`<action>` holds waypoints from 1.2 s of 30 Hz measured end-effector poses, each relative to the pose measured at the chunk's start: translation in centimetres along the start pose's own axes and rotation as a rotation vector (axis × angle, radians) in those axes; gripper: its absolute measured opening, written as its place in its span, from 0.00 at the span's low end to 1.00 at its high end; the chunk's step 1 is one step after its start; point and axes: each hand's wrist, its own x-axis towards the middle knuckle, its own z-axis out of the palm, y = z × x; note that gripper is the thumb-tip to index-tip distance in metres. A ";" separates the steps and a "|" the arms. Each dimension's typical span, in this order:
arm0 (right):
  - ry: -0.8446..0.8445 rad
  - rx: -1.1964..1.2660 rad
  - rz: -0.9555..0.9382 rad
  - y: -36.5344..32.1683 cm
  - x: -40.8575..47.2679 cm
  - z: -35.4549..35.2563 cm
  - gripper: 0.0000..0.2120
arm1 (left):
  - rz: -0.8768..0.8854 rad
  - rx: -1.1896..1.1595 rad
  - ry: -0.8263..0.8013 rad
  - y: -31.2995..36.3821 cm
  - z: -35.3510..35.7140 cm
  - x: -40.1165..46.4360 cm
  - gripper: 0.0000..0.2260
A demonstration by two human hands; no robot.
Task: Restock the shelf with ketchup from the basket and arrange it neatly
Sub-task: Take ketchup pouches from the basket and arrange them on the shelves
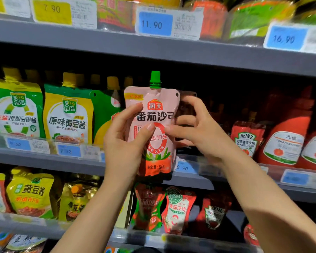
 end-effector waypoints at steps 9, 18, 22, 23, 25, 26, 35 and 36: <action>0.535 -0.056 0.052 -0.2 3.9 -3.4 0.15 | 0.174 0.668 -0.282 -3.0 1.3 1.5 0.21; 0.638 -0.602 0.368 4.2 7.2 -1.7 0.26 | 0.511 1.280 -0.374 -7.0 -1.4 -0.4 0.20; 0.633 -0.535 0.274 3.7 7.5 -1.7 0.42 | 0.545 1.277 -0.364 -7.0 -1.4 -0.5 0.21; 0.595 -0.563 0.251 3.4 7.4 -1.5 0.44 | 0.554 1.276 -0.363 -7.0 -1.4 -0.5 0.20; 0.536 -0.706 0.237 3.1 7.8 -1.2 0.45 | 0.561 1.275 -0.366 -7.1 -1.4 -0.5 0.20; 0.537 -0.799 0.215 2.9 8.0 -1.3 0.46 | 0.562 1.274 -0.369 -7.1 -1.4 -0.5 0.20; 0.325 -1.644 0.028 0.1 9.6 -4.7 0.38 | 0.581 1.277 -0.356 -7.1 -1.5 -0.5 0.20; 0.275 -1.599 -0.003 0.1 9.9 -5.0 0.36 | 0.581 1.278 -0.355 -7.1 -1.5 -0.5 0.20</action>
